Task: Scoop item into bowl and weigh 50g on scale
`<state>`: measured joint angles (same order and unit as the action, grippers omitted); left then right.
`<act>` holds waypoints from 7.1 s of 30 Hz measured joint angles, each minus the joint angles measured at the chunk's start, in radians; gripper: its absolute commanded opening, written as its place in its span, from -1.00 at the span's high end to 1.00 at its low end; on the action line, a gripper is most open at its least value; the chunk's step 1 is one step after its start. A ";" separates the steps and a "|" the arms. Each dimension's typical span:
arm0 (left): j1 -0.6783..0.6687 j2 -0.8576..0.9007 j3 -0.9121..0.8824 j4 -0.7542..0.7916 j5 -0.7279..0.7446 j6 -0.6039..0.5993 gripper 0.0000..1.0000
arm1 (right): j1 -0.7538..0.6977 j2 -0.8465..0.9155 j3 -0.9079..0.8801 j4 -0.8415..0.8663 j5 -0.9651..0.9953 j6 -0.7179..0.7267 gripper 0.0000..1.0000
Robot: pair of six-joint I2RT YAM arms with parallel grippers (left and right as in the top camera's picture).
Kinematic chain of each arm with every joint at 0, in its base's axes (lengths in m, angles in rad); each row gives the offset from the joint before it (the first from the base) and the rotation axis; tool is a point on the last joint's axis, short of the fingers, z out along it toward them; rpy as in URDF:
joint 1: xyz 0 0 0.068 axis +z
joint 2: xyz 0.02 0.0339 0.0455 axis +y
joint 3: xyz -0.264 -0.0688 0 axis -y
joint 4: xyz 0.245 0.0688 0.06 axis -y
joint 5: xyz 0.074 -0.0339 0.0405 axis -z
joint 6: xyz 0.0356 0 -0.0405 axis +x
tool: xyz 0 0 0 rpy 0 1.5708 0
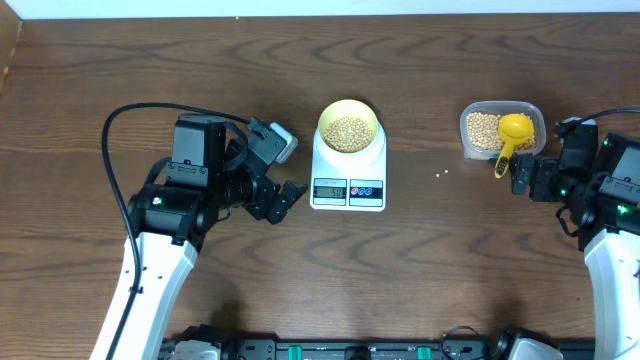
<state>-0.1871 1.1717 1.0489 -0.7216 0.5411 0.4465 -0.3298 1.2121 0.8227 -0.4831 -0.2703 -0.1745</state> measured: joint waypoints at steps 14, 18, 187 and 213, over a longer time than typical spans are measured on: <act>0.000 0.000 0.000 0.000 0.000 0.000 -0.79 | 0.000 0.000 0.000 -0.006 0.011 -0.015 -0.99; 0.000 0.000 0.000 0.000 0.000 0.000 -0.79 | 0.000 0.000 0.000 -0.006 0.013 -0.015 -0.98; 0.140 -0.838 -0.742 0.769 -0.319 -0.418 -0.79 | 0.000 0.000 0.000 -0.007 0.017 -0.018 -0.99; 0.193 -1.159 -0.998 0.801 -0.406 -0.608 -0.79 | 0.000 0.000 0.000 -0.007 0.017 -0.018 -0.99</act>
<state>0.0055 0.0128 0.0513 0.0795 0.1349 -0.1619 -0.3298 1.2121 0.8223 -0.4900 -0.2531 -0.1925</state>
